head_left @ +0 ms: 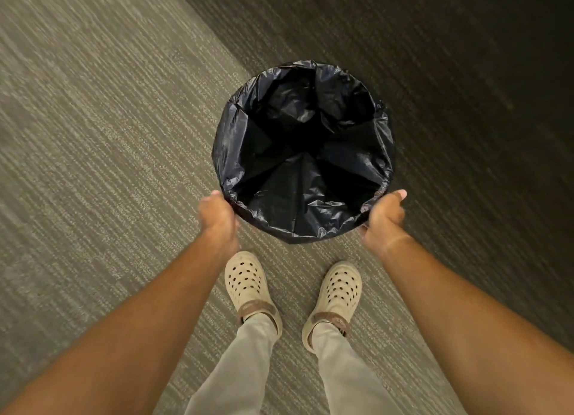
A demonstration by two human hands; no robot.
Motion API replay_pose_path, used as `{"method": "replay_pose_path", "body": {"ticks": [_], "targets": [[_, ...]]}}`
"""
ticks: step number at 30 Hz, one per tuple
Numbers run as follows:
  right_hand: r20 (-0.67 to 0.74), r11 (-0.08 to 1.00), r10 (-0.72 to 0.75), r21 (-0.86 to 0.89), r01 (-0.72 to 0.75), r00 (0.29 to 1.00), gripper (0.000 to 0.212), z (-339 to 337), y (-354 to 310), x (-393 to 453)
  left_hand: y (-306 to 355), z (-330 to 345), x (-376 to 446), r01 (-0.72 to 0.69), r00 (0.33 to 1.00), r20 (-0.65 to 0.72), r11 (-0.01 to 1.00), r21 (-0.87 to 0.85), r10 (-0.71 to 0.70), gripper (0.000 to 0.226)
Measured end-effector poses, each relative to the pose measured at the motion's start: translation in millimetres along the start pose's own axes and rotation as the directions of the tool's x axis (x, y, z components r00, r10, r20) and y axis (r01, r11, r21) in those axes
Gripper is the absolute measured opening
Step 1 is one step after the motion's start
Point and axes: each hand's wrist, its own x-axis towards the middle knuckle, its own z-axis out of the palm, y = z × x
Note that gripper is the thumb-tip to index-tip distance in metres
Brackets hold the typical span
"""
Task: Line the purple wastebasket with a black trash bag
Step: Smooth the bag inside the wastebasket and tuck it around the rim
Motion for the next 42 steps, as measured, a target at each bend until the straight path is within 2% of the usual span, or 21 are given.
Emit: {"method": "replay_pose_path", "body": {"ticks": [2, 3, 5, 7, 11, 15, 18, 20, 22, 23, 25, 27, 28, 30, 33, 36, 37, 39, 40, 41, 42], "targets": [[-0.127, 0.961, -0.247, -0.16, 0.226, 0.961, 0.053, -9.4, -6.3, 1.2, 11.2, -3.3, 4.6, -0.222, 0.959, -0.16, 0.97, 0.103, 0.236, 0.018], [-0.143, 0.904, -0.409, -0.202, 0.377, 0.902, 0.042, -10.1, -11.5, 0.3, 18.0, -3.0, 3.9, -0.327, 0.922, -0.174, 0.937, 0.122, 0.345, 0.011], [-0.05, 0.752, -0.632, -0.283, 0.596, 0.774, 0.027, -4.3, -22.6, -0.4, 29.0, 2.8, 2.8, -0.506, 0.839, -0.089, 0.83, 0.236, 0.537, 0.016], [0.034, 0.652, -0.705, -0.364, 0.665, 0.709, 0.032, 7.8, -30.6, 1.5, 32.7, 13.4, 5.5, -0.575, 0.795, 0.029, 0.737, 0.355, 0.606, 0.025], [-0.026, 0.706, -0.631, -0.433, 0.56, 0.776, 0.048, 25.7, -35.1, 7.5, 33.0, 25.9, 17.1, -0.459, 0.877, 0.021, 0.824, 0.332, 0.48, 0.033], [-0.082, 0.763, -0.584, -0.394, 0.512, 0.808, 0.067, 29.5, -32.9, 16.0, 33.3, 27.7, 29.4, -0.314, 0.949, 0.074, 0.936, 0.16, 0.306, 0.046], [-0.103, 0.799, -0.542, -0.37, 0.474, 0.834, 0.073, 29.5, -37.6, 17.1, 38.8, 29.5, 38.2, -0.225, 0.973, 0.073, 0.971, 0.081, 0.22, 0.046], [-0.08, 0.804, -0.499, -0.415, 0.427, 0.863, 0.074, 26.4, -44.5, 17.4, 42.5, 30.6, 36.3, -0.236, 0.972, 0.047, 0.965, 0.119, 0.232, 0.048], [-0.065, 0.762, -0.525, -0.479, 0.435, 0.849, 0.07, 23.8, -54.6, 18.1, 50.0, 30.7, 28.7, -0.385, 0.919, 0.03, 0.873, 0.299, 0.394, 0.047], [-0.06, 0.722, -0.578, -0.501, 0.477, 0.813, 0.065, 23.4, -61.1, 17.9, 55.3, 31.0, 26.2, -0.495, 0.855, 0.05, 0.783, 0.377, 0.516, 0.042], [-0.017, 0.57, -0.737, -0.554, 0.607, 0.676, 0.054, 25.2, -75.6, 17.2, 67.8, 32.1, 26.1, -0.662, 0.692, 0.139, 0.546, 0.514, 0.708, 0.037], [0.123, 0.353, -0.851, -0.587, 0.729, 0.511, 0.045, 32.3, -90.7, 14.8, 79.0, 36.2, 32.7, -0.728, 0.559, 0.257, 0.319, 0.607, 0.788, 0.04], [0.221, 0.254, -0.864, -0.585, 0.77, 0.452, 0.043, 37.7, -97.7, 15.1, 83.9, 39.3, 35.7, -0.741, 0.518, 0.313, 0.234, 0.63, 0.796, 0.04], [0.409, 0.123, -0.823, -0.55, 0.826, 0.395, 0.043, 49.6, -109.2, 18.2, 89.9, 45.7, 41.6, -0.759, 0.477, 0.398, 0.139, 0.636, 0.783, 0.034], [0.507, 0.098, -0.752, -0.546, 0.832, 0.421, 0.05, 62.9, -116.1, 27.1, 90.0, 51.0, 52.8, -0.802, 0.48, 0.442, 0.175, 0.571, 0.758, 0.022], [0.467, 0.209, -0.712, -0.572, 0.793, 0.525, 0.064, 69.2, -118.5, 30.2, 84.1, 50.7, 58.5, -0.836, 0.461, 0.431, 0.218, 0.503, 0.775, 0.028], [0.456, 0.261, -0.684, -0.576, 0.774, 0.57, 0.068, 70.6, -121.1, 30.4, 83.4, 50.6, 59.7, -0.837, 0.47, 0.415, 0.244, 0.49, 0.779, 0.029], [0.427, 0.307, -0.64, -0.619, 0.722, 0.639, 0.075, 72.7, -127.6, 29.9, 85.0, 52.5, 60.7, -0.808, 0.536, 0.372, 0.332, 0.487, 0.758, 0.031], [0.416, 0.274, -0.651, -0.652, 0.707, 0.635, 0.076, 73.8, -130.8, 29.3, 87.7, 54.1, 59.7, -0.791, 0.562, 0.357, 0.359, 0.496, 0.746, 0.029], [0.414, 0.212, -0.688, -0.671, 0.711, 0.596, 0.075, 74.6, -133.0, 28.2, 91.3, 55.7, 57.9, -0.784, 0.567, 0.349, 0.359, 0.506, 0.747, 0.027], [0.429, 0.138, -0.736, -0.663, 0.736, 0.524, 0.07, 75.5, -134.9, 26.8, 95.4, 57.5, 55.7, -0.793, 0.543, 0.352, 0.328, 0.513, 0.762, 0.025]]}}
